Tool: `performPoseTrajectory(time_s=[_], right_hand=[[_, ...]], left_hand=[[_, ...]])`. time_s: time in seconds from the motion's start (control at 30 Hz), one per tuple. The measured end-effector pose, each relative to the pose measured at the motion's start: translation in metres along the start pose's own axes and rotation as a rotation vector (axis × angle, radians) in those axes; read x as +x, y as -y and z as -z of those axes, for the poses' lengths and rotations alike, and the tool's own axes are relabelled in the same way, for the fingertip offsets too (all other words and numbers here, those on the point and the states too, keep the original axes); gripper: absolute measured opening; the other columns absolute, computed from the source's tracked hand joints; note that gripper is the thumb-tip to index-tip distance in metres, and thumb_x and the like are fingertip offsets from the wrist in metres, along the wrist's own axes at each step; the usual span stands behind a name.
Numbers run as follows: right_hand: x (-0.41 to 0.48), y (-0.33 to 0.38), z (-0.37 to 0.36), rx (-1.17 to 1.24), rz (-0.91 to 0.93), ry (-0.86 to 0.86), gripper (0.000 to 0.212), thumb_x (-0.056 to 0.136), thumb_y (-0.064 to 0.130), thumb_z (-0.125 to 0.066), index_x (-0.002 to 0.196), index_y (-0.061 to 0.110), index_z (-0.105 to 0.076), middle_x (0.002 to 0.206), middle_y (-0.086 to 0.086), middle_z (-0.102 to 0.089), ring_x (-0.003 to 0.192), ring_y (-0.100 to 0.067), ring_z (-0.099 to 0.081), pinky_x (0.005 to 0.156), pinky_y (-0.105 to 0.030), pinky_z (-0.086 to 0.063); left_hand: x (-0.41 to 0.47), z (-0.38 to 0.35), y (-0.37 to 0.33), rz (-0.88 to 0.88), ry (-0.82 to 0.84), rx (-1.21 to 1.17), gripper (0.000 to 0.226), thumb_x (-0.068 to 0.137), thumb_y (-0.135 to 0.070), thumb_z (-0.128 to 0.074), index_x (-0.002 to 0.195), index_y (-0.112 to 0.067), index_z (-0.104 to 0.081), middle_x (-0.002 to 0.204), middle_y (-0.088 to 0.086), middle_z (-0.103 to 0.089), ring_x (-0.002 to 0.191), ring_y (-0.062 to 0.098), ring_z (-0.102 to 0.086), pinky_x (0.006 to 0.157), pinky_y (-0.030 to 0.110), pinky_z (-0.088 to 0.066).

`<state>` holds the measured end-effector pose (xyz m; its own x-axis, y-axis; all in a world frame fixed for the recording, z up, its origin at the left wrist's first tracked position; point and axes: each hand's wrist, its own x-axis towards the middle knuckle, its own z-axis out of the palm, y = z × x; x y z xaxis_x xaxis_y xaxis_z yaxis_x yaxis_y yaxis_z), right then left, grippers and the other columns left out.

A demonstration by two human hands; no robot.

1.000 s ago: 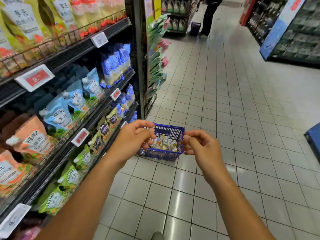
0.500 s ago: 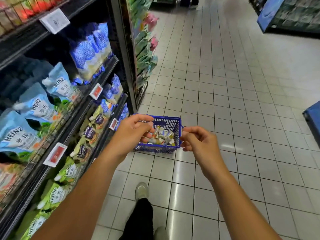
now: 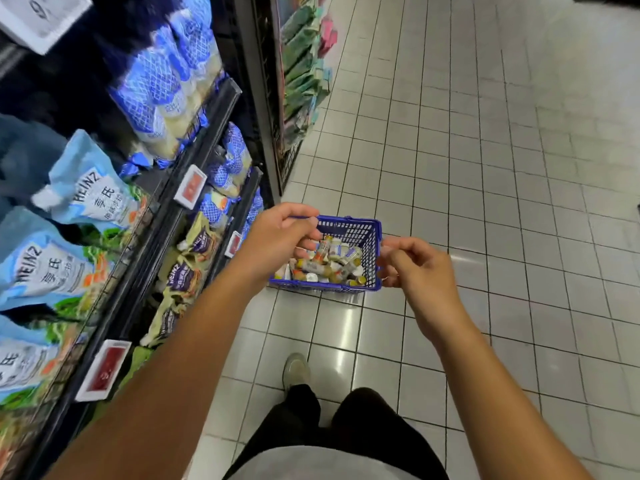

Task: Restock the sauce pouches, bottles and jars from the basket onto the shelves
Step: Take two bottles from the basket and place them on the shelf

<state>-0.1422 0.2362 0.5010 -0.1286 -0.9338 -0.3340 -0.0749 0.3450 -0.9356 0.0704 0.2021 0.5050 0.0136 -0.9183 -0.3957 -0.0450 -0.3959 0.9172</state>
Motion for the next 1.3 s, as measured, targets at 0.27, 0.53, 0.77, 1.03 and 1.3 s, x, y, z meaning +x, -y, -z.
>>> performPoseTrajectory(time_s=[0.27, 0.53, 0.77, 1.03, 1.3], right_hand=[[0.071, -0.012, 0.003, -0.006, -0.088, -0.017, 0.015, 0.093, 0.008, -0.062, 0.086, 0.018, -0.07, 0.088, -0.008, -0.074, 0.068, -0.009, -0.069, 0.056, -0.019, -0.052], [0.171, -0.044, 0.02, -0.09, -0.229, 0.022, 0.012, 0.094, 0.008, -0.06, 0.089, 0.014, -0.069, 0.1, -0.013, -0.071, 0.073, -0.012, -0.067, 0.057, -0.016, -0.052], [0.254, -0.094, 0.026, -0.167, -0.366, 0.078, 0.014, 0.096, 0.011, -0.058, 0.087, 0.014, -0.068, 0.086, -0.006, -0.073, 0.068, -0.01, -0.067, 0.059, -0.02, -0.053], [0.319, -0.206, 0.018, -0.208, -0.602, 0.115, 0.011, 0.092, 0.014, -0.062, 0.082, 0.009, -0.065, 0.074, -0.008, -0.068, 0.064, -0.019, -0.062, 0.057, -0.028, -0.053], [0.398, -0.362, -0.015, -0.178, -0.896, 0.091, 0.003, 0.093, 0.007, -0.059, 0.09, 0.006, -0.059, 0.067, -0.012, -0.058, 0.05, -0.019, -0.052, 0.047, -0.024, -0.047]], left_hand=[[0.077, -0.002, 0.008, 0.086, -0.021, 0.027, 0.014, 0.098, -0.014, -0.057, 0.108, -0.016, -0.067, 0.083, 0.004, -0.073, 0.066, 0.007, -0.067, 0.059, 0.019, -0.055], [0.175, -0.022, 0.034, 0.206, -0.101, 0.008, 0.012, 0.095, -0.02, -0.06, 0.103, -0.019, -0.069, 0.073, -0.004, -0.073, 0.063, 0.006, -0.067, 0.056, 0.019, -0.054], [0.256, -0.049, 0.09, 0.354, -0.142, -0.015, 0.007, 0.093, -0.029, -0.064, 0.091, -0.024, -0.068, 0.074, -0.005, -0.072, 0.066, 0.01, -0.067, 0.059, 0.023, -0.054], [0.319, -0.055, 0.189, 0.501, -0.17, 0.039, 0.005, 0.093, -0.018, -0.062, 0.094, -0.017, -0.066, 0.069, -0.002, -0.069, 0.055, 0.008, -0.063, 0.051, 0.021, -0.052], [0.398, -0.045, 0.356, 0.575, -0.007, 0.488, 0.022, 0.095, -0.023, -0.059, 0.109, -0.007, -0.065, 0.078, 0.002, -0.068, 0.058, 0.003, -0.063, 0.057, 0.024, -0.053]])
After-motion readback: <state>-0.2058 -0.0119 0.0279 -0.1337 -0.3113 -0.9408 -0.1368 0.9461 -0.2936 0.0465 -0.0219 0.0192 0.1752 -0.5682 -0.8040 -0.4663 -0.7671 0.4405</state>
